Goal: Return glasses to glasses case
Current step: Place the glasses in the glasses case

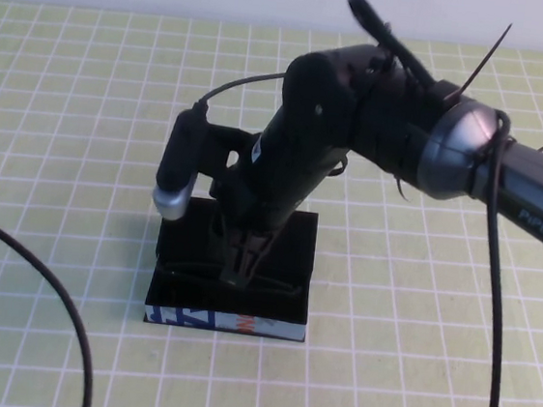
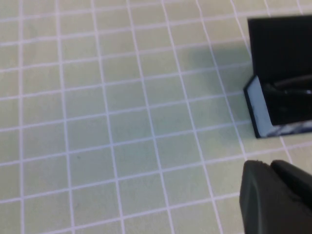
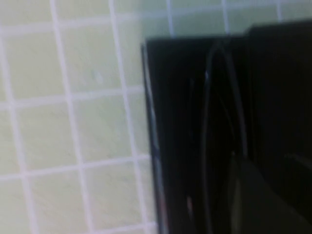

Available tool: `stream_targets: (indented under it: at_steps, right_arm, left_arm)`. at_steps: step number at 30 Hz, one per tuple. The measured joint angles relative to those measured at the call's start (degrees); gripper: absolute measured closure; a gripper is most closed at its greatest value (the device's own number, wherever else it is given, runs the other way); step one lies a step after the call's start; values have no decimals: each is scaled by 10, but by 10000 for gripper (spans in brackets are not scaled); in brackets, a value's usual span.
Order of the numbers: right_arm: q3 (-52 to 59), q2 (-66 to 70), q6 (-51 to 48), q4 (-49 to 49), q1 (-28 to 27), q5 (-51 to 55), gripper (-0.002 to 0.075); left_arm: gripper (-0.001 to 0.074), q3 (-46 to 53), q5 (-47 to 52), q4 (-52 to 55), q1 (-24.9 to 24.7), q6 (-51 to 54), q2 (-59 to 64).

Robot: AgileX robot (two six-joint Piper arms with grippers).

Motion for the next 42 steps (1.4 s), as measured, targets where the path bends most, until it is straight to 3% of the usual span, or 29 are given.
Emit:
stream_targets:
  at_steps: [9, 19, 36, 42]
  right_arm:
    - [-2, 7, 6, 89, 0, 39, 682]
    - [-2, 34, 9, 39, 0, 41, 647]
    - [0, 71, 10, 36, 0, 5, 640]
    - [1, 75, 10, 35, 0, 3, 704]
  left_arm:
    - [738, 0, 4, -38, 0, 28, 37]
    - [738, 0, 18, -41, 0, 28, 37]
    - [738, 0, 18, -41, 1, 28, 37]
    - [738, 0, 19, -41, 1, 28, 37]
